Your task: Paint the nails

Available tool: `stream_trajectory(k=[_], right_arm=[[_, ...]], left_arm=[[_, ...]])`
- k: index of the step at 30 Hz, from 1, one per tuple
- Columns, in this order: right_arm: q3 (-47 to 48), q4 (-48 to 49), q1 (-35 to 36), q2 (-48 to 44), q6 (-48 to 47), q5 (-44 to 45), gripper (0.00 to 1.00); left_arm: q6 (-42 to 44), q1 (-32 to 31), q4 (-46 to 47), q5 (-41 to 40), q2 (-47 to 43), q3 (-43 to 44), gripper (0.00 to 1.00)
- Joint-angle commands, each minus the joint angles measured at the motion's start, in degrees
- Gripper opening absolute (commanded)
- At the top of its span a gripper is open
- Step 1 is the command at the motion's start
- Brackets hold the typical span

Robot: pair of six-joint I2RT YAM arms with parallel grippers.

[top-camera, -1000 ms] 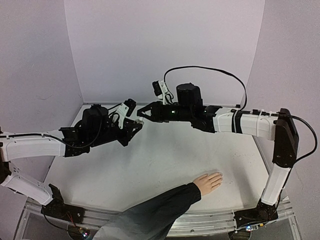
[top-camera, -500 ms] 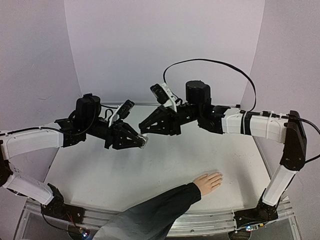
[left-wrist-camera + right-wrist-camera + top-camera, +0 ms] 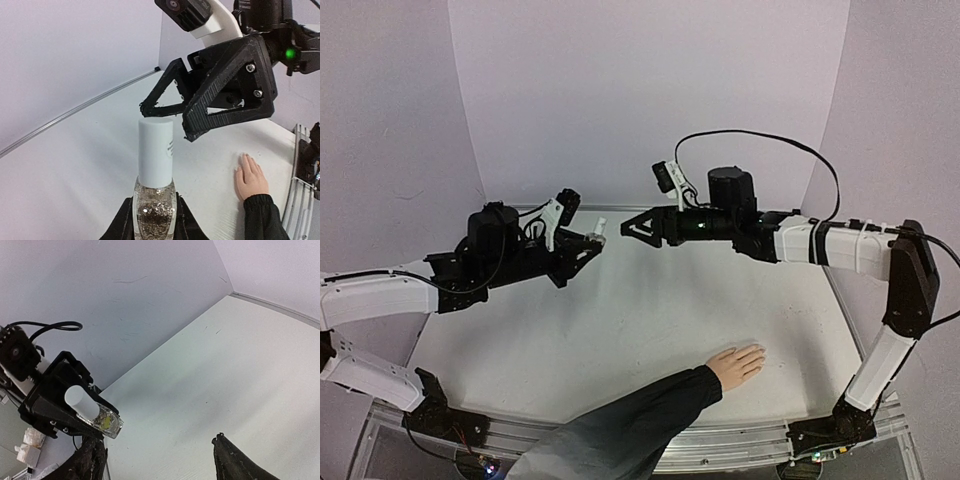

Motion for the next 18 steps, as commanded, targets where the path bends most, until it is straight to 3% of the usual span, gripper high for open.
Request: stream_trajectory(k=[1, 4, 9, 15, 18], right_arm=[[3.38, 1.78, 3.44, -0.95, 5.74, 5.76, 0.74], [5.78, 1.74, 5.13, 0.57, 7.52, 8.72, 0.72], [8.52, 2.46, 6.28, 3.39, 11.56, 12.05, 0.57], [11.91, 2.78, 7.3, 7.53, 14.75, 12.49, 0.48], [13.12, 2.97, 7.85, 8.37, 14.99, 12.63, 0.34]], left_arm=[[3.81, -1.83, 3.69, -12.64, 1.95, 2.34, 0.0], [3.66, -2.32, 3.82, -13.39, 2.81, 2.4, 0.0], [4.18, -2.58, 3.94, -13.98, 3.3, 2.2, 0.0], [3.83, -2.58, 5.14, -11.72, 4.09, 2.05, 0.0], [3.83, -2.62, 5.62, -11.49, 4.54, 2.19, 0.0]])
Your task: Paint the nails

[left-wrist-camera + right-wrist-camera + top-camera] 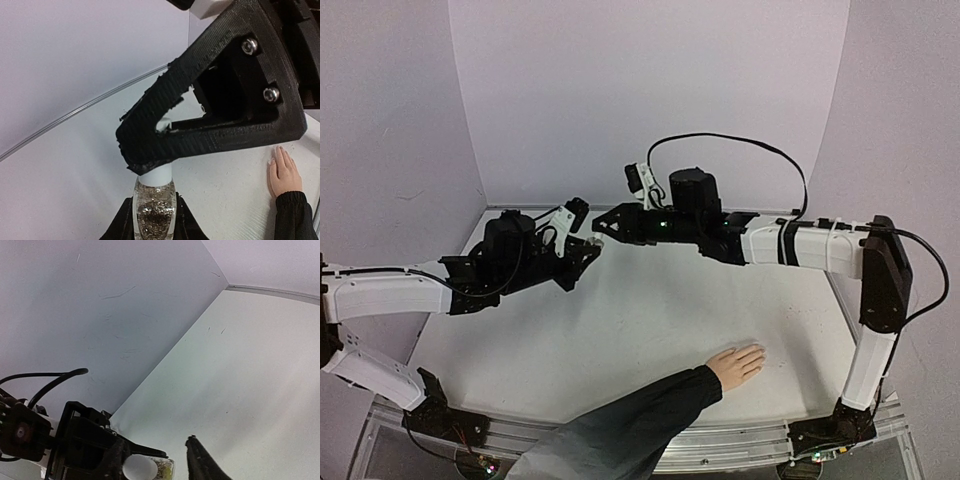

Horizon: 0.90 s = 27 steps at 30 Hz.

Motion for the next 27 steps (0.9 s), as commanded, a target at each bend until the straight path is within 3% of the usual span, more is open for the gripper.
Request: stream_trajectory(k=[1, 8, 10, 13, 16, 18, 20, 25, 27], right_arm=[[3.99, 2.96, 1.12, 0.79, 1.91, 1.0, 0.28], [2.26, 3.42, 1.16, -0.63, -0.45, -2.15, 0.02], [1.25, 5.13, 1.06, -1.04, -2.91, -6.5, 0.0], [-1.68, 10.57, 0.86, -2.49, -12.0, -22.25, 0.0], [-4.14, 12.63, 0.91, -3.47, -22.15, -50.54, 0.0], [-6.09, 12.64, 1.01, -5.38, -24.89, -57.25, 0.0], [-8.18, 12.57, 1.15, -7.57, -26.73, -58.99, 0.0], [-10.85, 12.61, 1.19, -9.36, -27.23, -53.46, 0.0], [-11.44, 12.64, 1.15, -10.06, -26.45, -47.93, 0.09]], left_arm=[[0.61, -0.29, 5.07, 0.18, 0.63, 2.11, 0.0], [-1.08, -0.32, 4.97, 1.49, -0.34, 2.18, 0.0], [-2.75, -0.13, 4.97, 4.48, -0.83, 2.14, 0.0], [-4.95, 2.16, 5.33, 21.52, -2.07, 2.37, 0.0], [-9.75, 6.33, 11.34, 47.25, -2.94, 1.89, 0.0], [-14.23, 7.42, 19.17, 62.93, -3.38, 0.79, 0.0], [-17.41, 7.45, 20.8, 69.52, -2.7, 2.27, 0.0], [-18.15, 7.38, 20.96, 64.16, -2.74, 1.63, 0.0], [-17.17, 7.37, 20.94, 58.31, -3.62, 0.36, 0.0]])
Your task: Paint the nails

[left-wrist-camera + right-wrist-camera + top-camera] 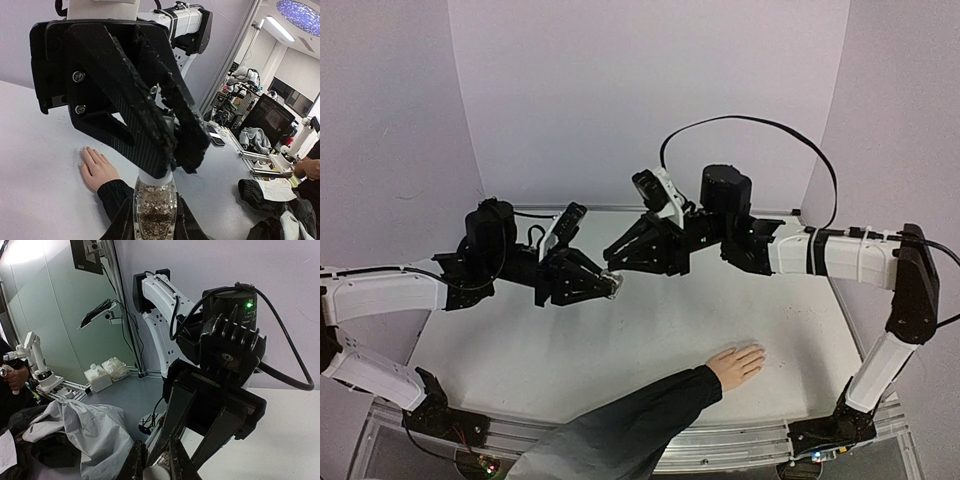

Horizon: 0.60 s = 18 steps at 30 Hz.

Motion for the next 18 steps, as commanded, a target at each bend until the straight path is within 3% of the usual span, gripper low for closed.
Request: stream_trajectory(k=[1, 3, 6, 10, 13, 18], right_arm=[[-2.49, -0.37, 0.73, -2.05, -0.99, 0.94, 0.15], [-2.72, -0.48, 0.66, -3.04, 1.08, 7.46, 0.38], [-3.06, -1.71, -0.14, -4.61, 4.68, 18.15, 0.62], [-1.58, -8.61, -0.9, -5.96, 6.64, 28.98, 0.83], [0.26, -12.1, -0.85, -5.57, 9.35, 33.75, 0.86], [3.08, -13.41, -0.07, -3.18, 16.73, 40.68, 0.8]], left_arm=[[-1.08, 1.51, 9.78, -7.73, -3.26, 0.82, 0.0], [-0.08, 1.42, 9.68, -14.13, -4.09, -0.37, 0.0], [2.24, 1.42, 8.71, -24.61, -5.74, -2.86, 0.0], [10.14, -1.92, 1.01, -44.04, -7.64, -2.71, 0.0], [16.76, -6.27, -2.8, -54.38, -7.27, -0.87, 0.0], [18.4, -7.49, -3.12, -62.34, -5.84, -0.51, 0.0]])
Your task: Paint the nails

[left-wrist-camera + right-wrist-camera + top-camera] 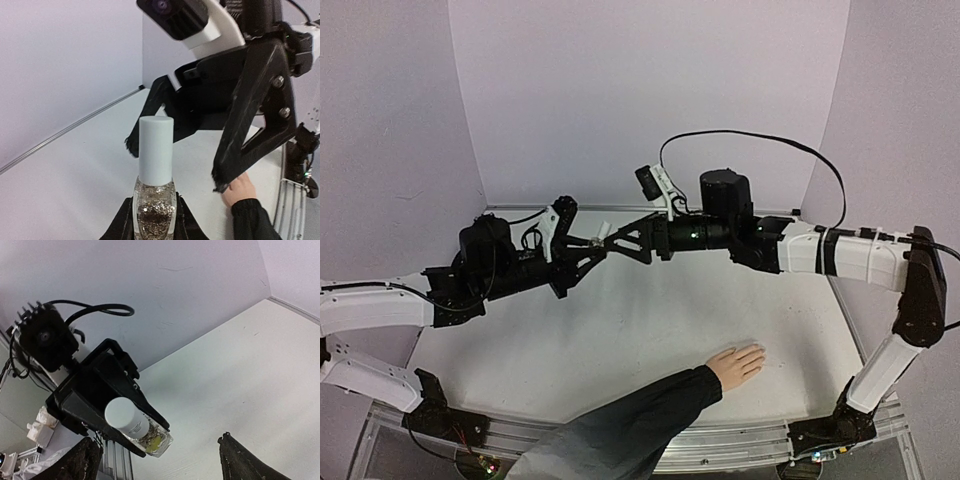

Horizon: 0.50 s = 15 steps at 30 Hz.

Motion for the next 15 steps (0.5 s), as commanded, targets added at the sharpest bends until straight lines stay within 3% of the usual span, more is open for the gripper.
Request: stream_trajectory(k=[1, 6, 12, 15], right_arm=[[5.25, -0.18, 0.92, 0.39, 7.42, 9.21, 0.76], [10.01, -0.35, 2.5, 4.35, 10.42, 12.94, 0.63], [14.73, -0.91, 4.09, 8.61, 11.87, 16.01, 0.54], [16.03, -1.16, 4.71, 9.39, 11.98, 17.79, 0.43]], left_arm=[[5.03, -0.63, 0.11, -13.62, 0.45, 3.26, 0.0], [5.35, -1.03, 0.2, -16.12, 1.86, 3.95, 0.0], [5.91, -1.03, 0.2, -16.72, 2.54, 3.76, 0.0], [6.25, -1.04, 0.26, -16.8, 2.53, 3.38, 0.0]])
